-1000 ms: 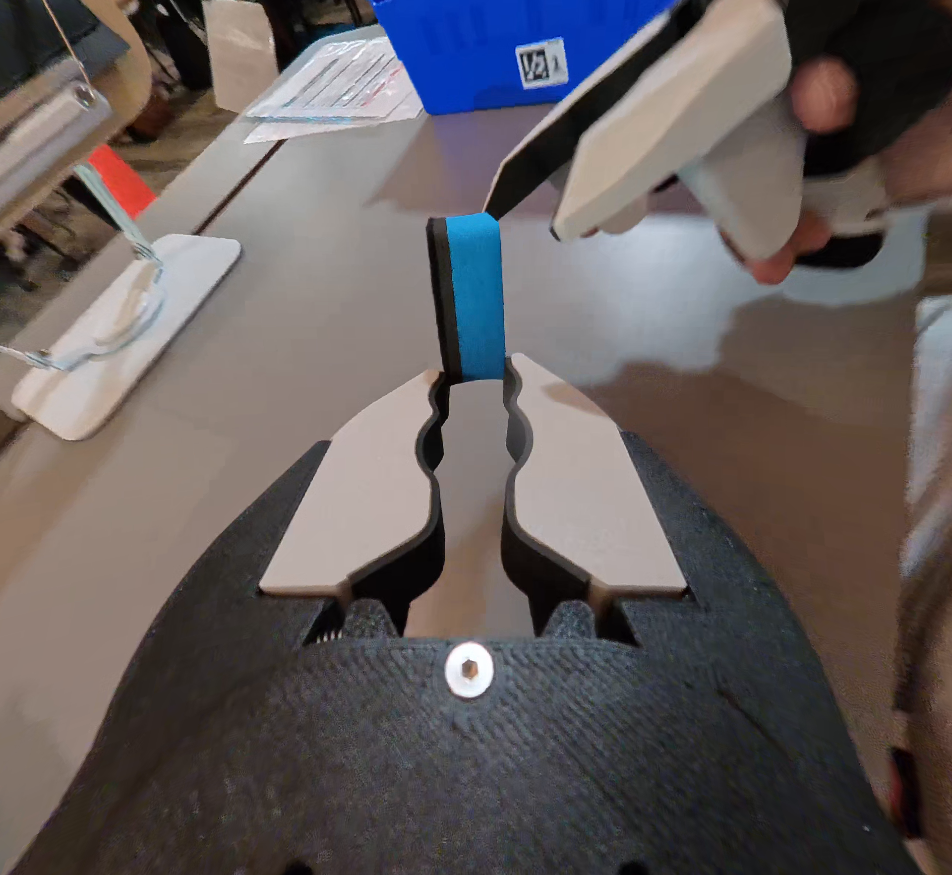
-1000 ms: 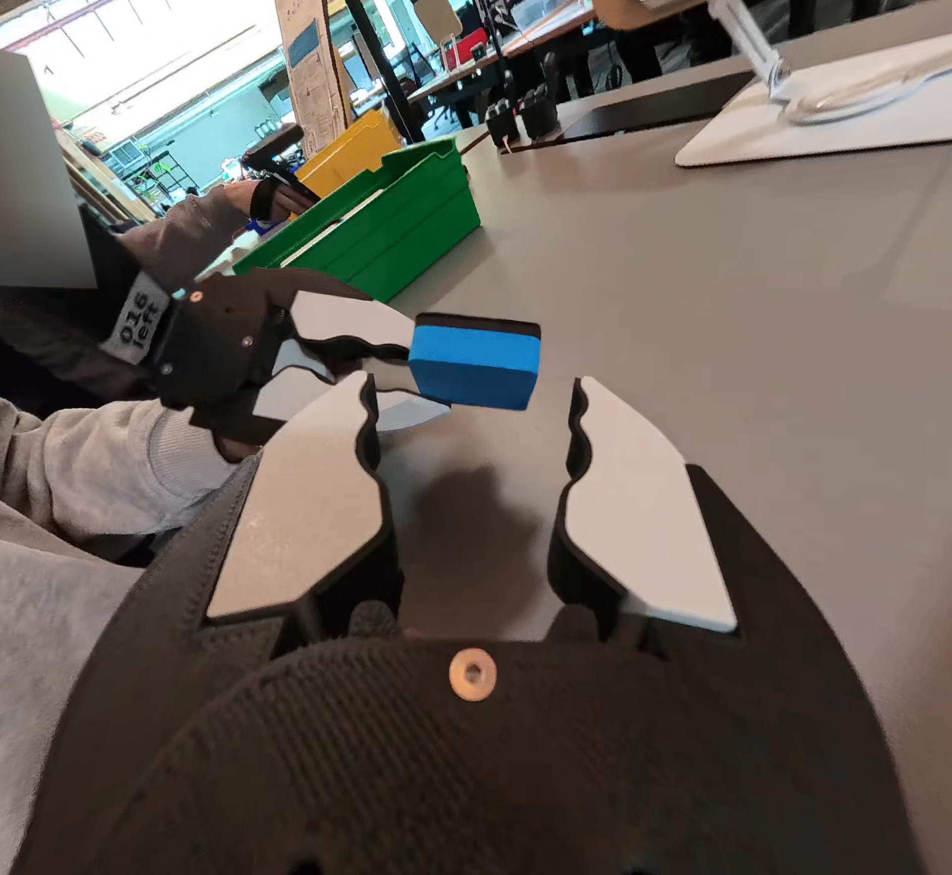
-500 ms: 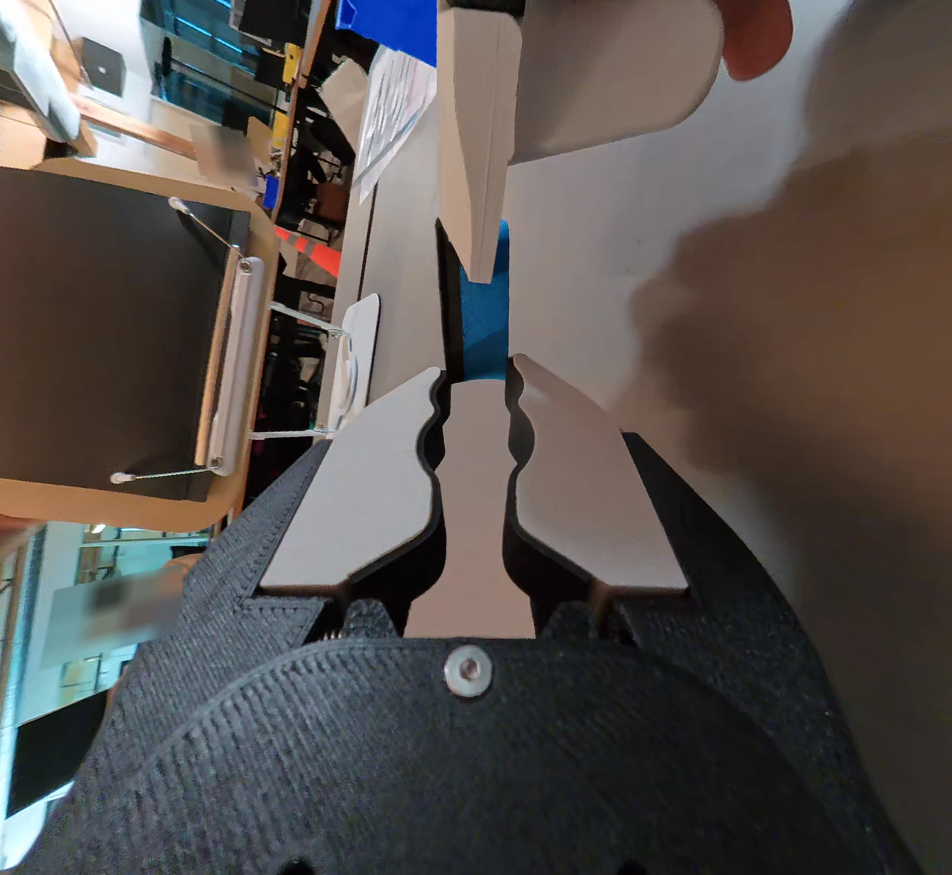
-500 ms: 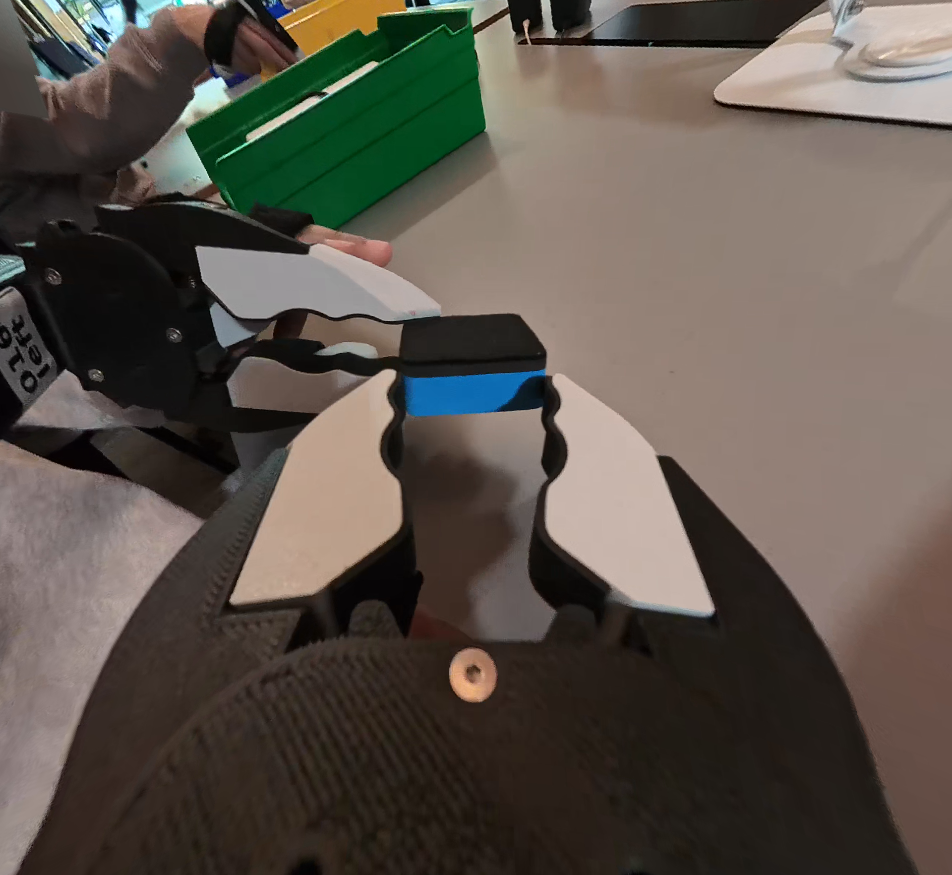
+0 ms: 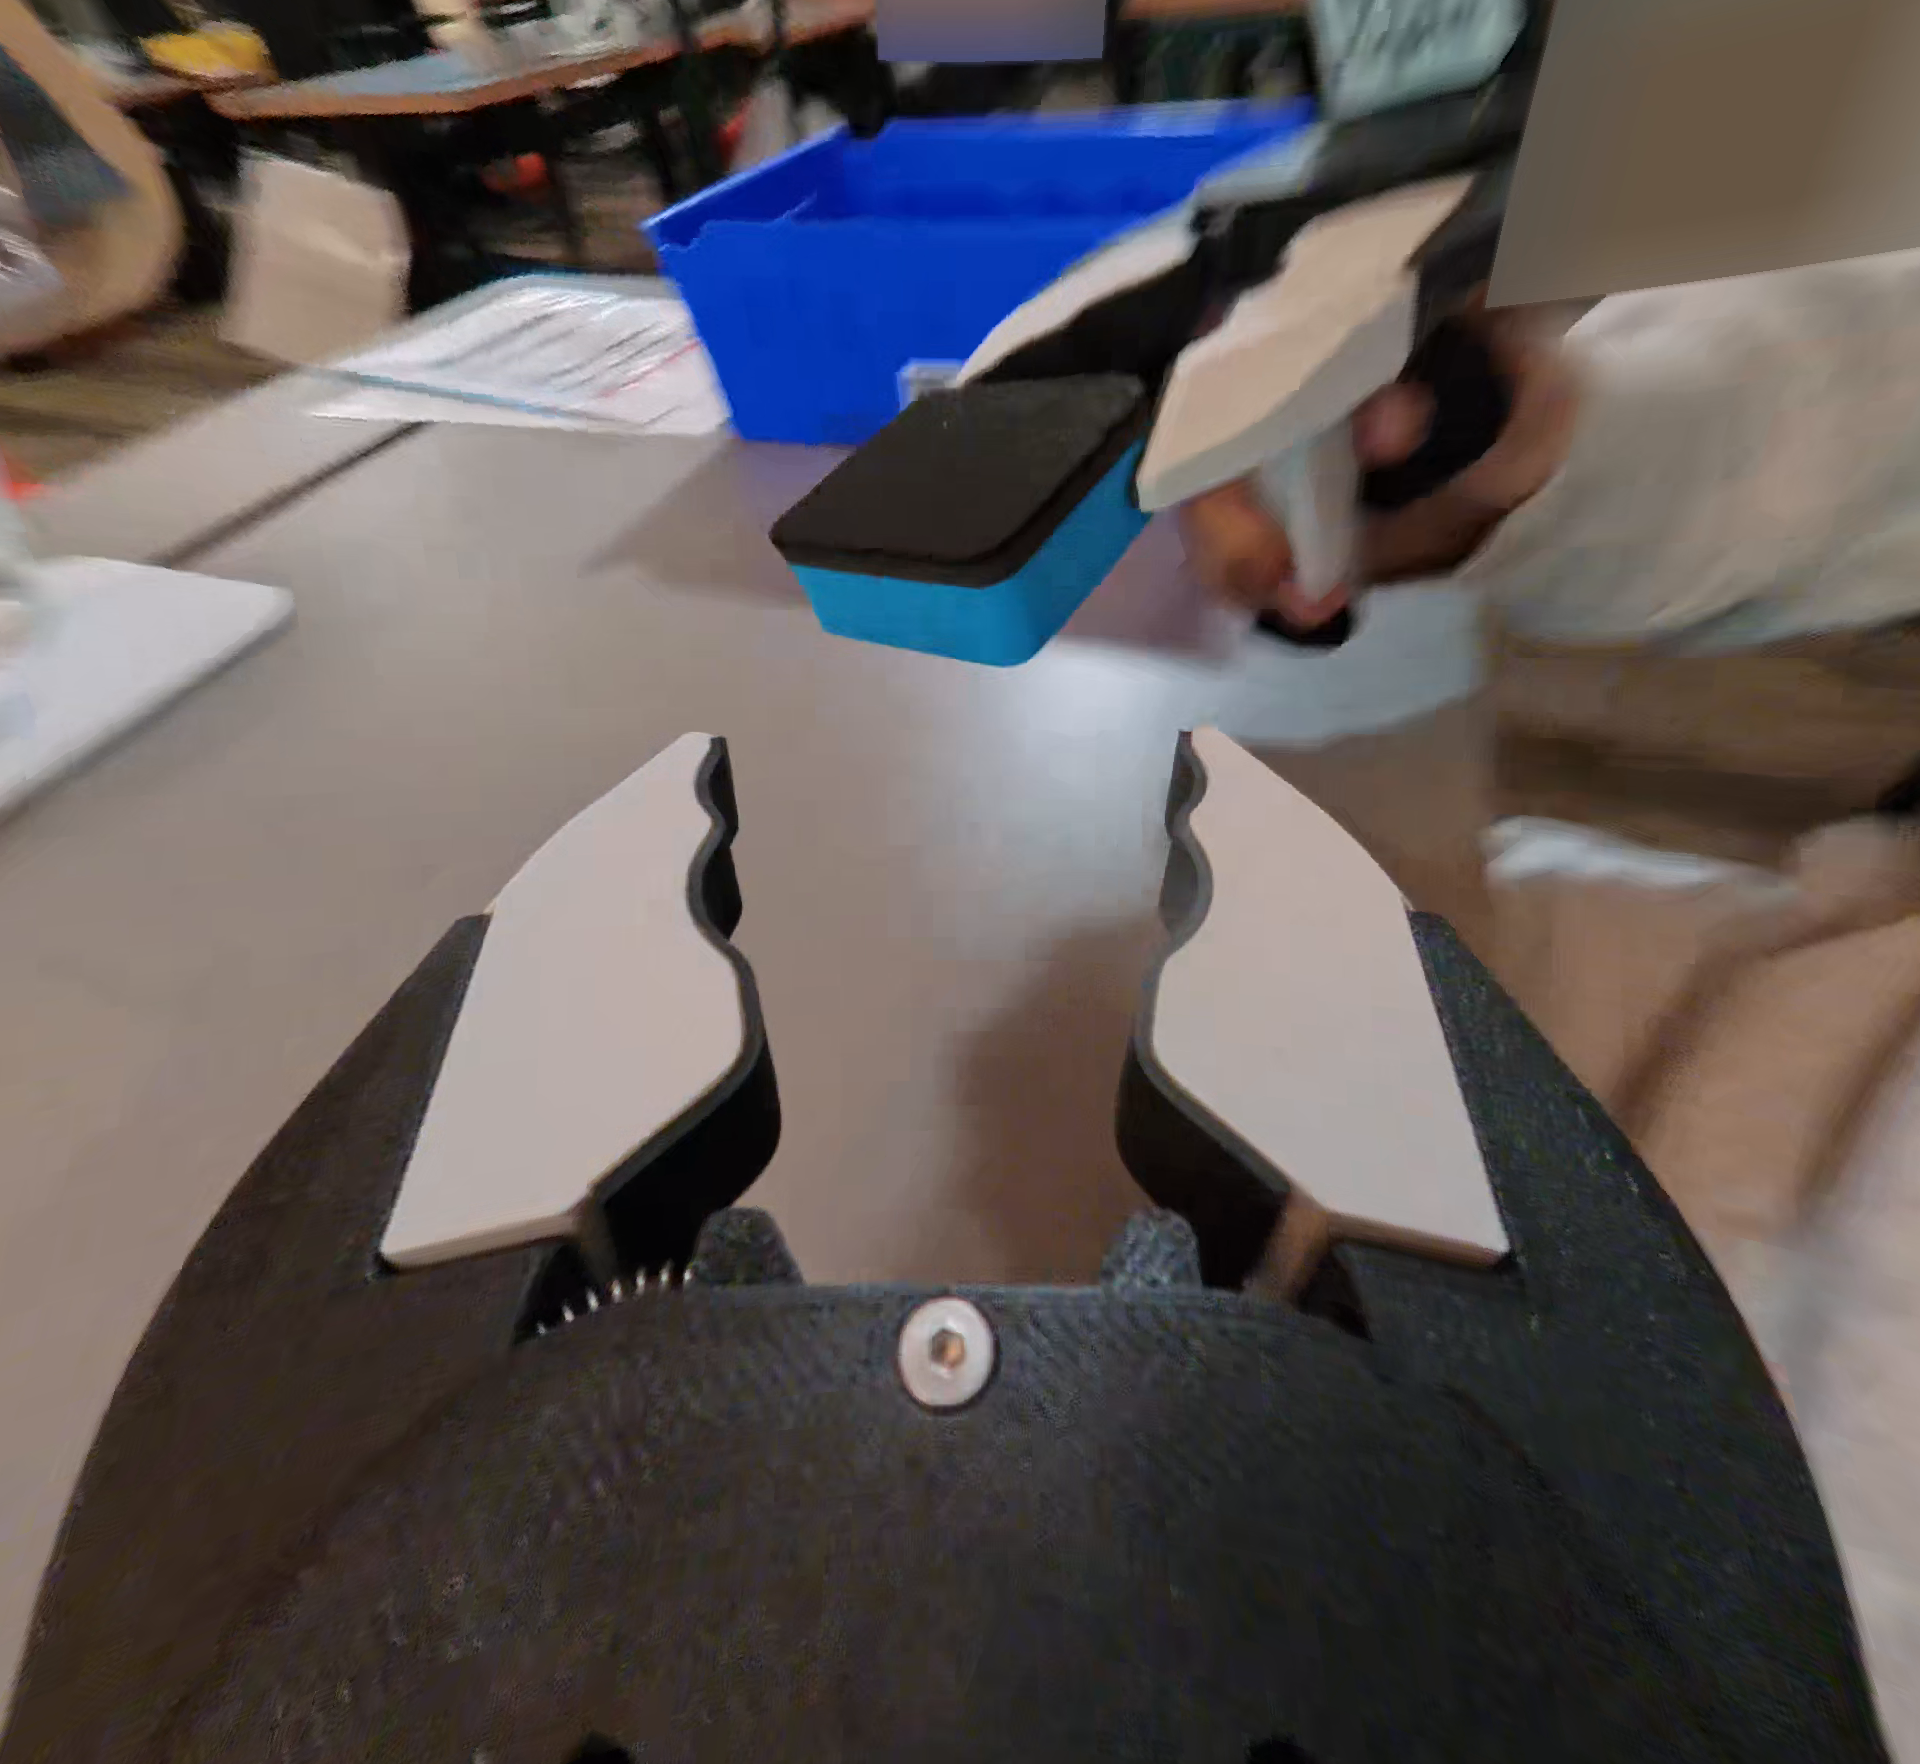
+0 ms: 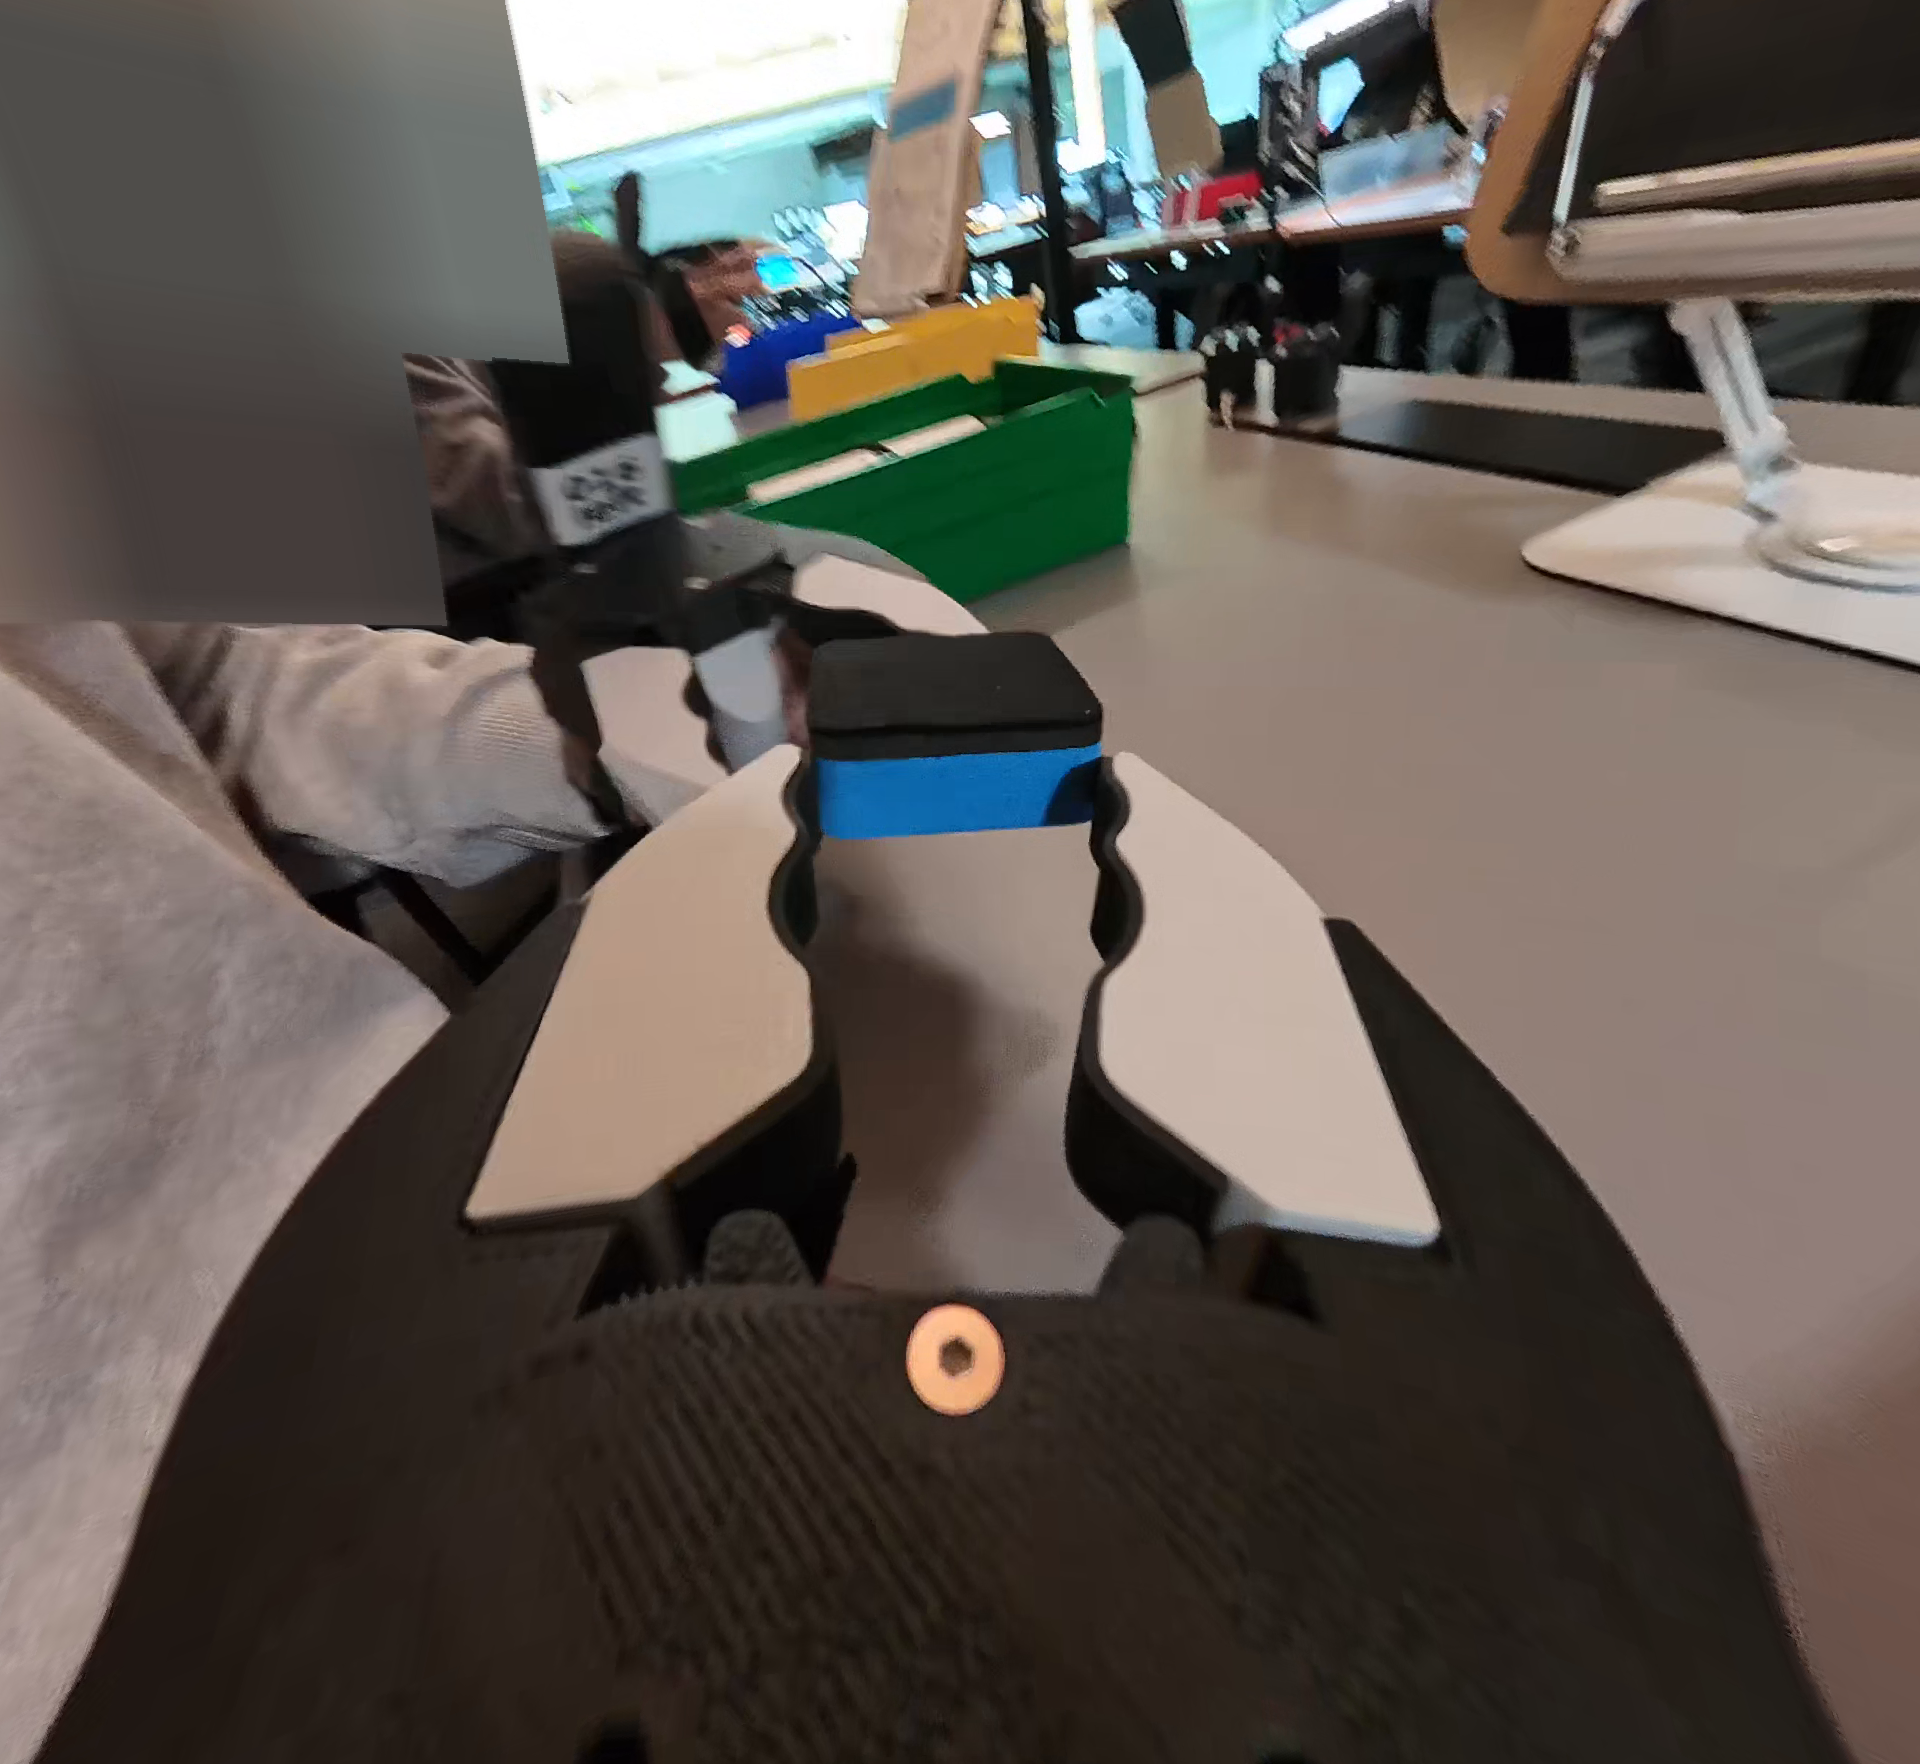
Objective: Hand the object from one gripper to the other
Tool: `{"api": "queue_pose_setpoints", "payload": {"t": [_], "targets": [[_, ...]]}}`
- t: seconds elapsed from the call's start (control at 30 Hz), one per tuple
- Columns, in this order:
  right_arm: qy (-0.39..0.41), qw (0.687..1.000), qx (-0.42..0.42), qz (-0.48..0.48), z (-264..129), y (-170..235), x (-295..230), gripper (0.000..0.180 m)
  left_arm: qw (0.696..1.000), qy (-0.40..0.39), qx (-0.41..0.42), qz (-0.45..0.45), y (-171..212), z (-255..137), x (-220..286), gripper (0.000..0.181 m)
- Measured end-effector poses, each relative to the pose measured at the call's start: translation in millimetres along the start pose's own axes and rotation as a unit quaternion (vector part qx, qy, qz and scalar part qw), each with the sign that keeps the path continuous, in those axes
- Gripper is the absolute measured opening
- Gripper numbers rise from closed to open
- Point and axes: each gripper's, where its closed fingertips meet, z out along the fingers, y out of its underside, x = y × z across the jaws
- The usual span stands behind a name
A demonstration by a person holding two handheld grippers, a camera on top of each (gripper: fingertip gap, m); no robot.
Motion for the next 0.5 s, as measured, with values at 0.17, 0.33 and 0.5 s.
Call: {"api": "queue_pose_setpoints", "payload": {"t": [0.17, 0.33, 0.5], "targets": [[-0.065, 0.997, 0.026, 0.016, 0, -6, -19, 0.051, 0.973, 0.137, 0.114, -0.147, -32, -17, 15, 0.077], [-0.094, 0.995, 0.017, 0.017, 4, 0, -30, 0.051, 0.963, 0.176, 0.126, -0.162, -36, -21, 24, 0.067], [-0.105, 0.994, 0.014, 0.015, 6, 1, -36, 0.052, 0.957, 0.189, 0.135, -0.174, -39, -23, 25, 0.056]]}}
